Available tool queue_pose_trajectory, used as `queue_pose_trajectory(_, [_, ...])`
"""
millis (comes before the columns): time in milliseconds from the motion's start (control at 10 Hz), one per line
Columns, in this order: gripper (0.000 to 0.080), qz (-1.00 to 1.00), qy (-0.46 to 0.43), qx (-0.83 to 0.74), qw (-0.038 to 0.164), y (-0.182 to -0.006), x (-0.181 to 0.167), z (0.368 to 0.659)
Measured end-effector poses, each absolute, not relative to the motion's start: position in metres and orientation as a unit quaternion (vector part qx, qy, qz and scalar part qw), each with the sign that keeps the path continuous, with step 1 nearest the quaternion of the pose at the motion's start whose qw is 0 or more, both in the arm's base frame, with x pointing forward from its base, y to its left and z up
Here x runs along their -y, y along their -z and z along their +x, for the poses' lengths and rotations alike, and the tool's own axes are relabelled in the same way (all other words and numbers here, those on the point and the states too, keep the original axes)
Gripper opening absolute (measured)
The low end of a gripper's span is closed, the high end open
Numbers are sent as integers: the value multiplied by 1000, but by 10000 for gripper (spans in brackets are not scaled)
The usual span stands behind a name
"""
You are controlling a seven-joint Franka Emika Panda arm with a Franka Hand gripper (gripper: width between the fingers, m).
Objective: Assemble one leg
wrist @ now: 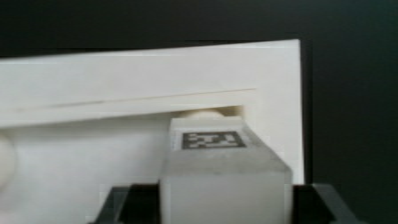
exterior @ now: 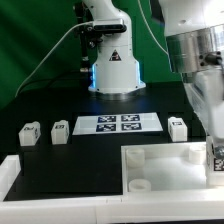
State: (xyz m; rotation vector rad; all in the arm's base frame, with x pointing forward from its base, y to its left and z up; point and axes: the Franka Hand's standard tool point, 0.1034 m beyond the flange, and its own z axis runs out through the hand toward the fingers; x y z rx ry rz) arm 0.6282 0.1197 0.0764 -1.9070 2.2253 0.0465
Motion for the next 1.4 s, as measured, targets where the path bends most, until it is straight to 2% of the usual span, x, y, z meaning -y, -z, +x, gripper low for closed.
queue_pose_trajectory(100, [297, -656, -15, -747, 106, -76, -120, 628])
queue_pose_trajectory(200, [392, -668, -15, -736, 106, -75, -121, 628])
queue_pose_trajectory(300, [531, -671, -15, -733, 106, -75, -122, 627])
queue_pose_trajectory(400, [613, -715, -12, -691, 105, -73, -125, 625])
queue_pose_trajectory(600, [642, -826, -14, -556, 91, -73, -129, 623])
queue_pose_trajectory(700, [648, -878, -18, -472, 76, -73, -132, 623])
queue_pose_trajectory(1100, [649, -956, 1, -283, 73, -73, -128, 626])
queue_pose_trajectory(1300, [649, -992, 5, -117, 42, -80, -120, 634])
queue_pose_trajectory(1400, [649, -998, 15, -56, 38, -80, -119, 637])
